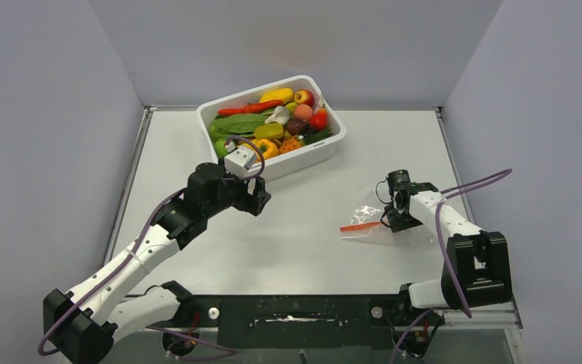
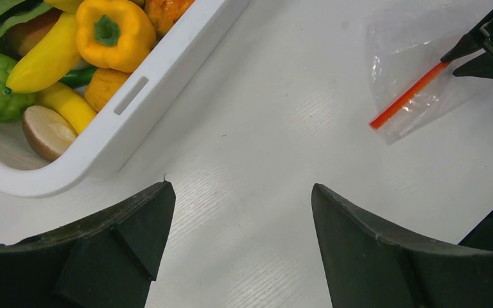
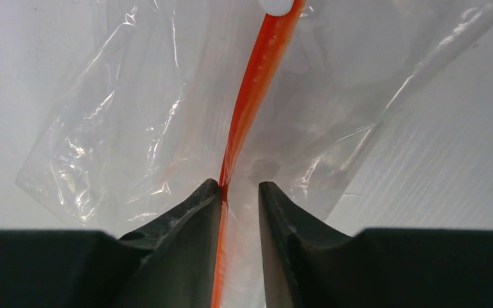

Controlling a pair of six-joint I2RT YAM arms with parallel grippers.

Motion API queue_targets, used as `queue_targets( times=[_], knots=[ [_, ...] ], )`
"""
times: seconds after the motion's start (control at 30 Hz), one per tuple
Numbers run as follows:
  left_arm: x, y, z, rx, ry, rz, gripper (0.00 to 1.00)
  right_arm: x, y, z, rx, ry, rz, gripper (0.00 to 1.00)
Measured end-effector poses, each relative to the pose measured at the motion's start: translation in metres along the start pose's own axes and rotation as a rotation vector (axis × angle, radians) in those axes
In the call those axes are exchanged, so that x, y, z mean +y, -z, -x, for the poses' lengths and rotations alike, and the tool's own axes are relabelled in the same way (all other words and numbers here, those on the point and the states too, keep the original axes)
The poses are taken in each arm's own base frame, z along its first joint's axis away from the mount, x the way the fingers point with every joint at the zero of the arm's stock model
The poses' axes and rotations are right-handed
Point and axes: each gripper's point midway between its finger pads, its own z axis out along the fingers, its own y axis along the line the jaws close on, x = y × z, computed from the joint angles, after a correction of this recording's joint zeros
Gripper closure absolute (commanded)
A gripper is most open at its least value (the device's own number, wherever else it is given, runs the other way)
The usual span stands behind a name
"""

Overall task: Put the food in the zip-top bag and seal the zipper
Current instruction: Pick up the zipper food storage bag at the center of the board.

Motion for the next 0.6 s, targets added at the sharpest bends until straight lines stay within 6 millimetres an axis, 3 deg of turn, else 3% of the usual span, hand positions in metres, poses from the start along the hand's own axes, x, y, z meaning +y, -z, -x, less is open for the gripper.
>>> queue_targets(
  times=[0.1,0.2,0.6],
  knots=[
    [0.0,0.0,0.0,0.001,-0.003,0.001,0.22,0.0,0.0,0.001,-0.006,0.001,0.0,0.91],
    [0.0,0.0,-0.001,0.003,-0.003,0.001,0.22,-0.001,0.002,0.004,-0.019,0.001,0.004,1.0],
    [0.002,0.0,-0.003,0.006,-0.002,0.012,0.22,0.0,0.028,0.03,-0.123,0.029,0.094,1.0]
  ],
)
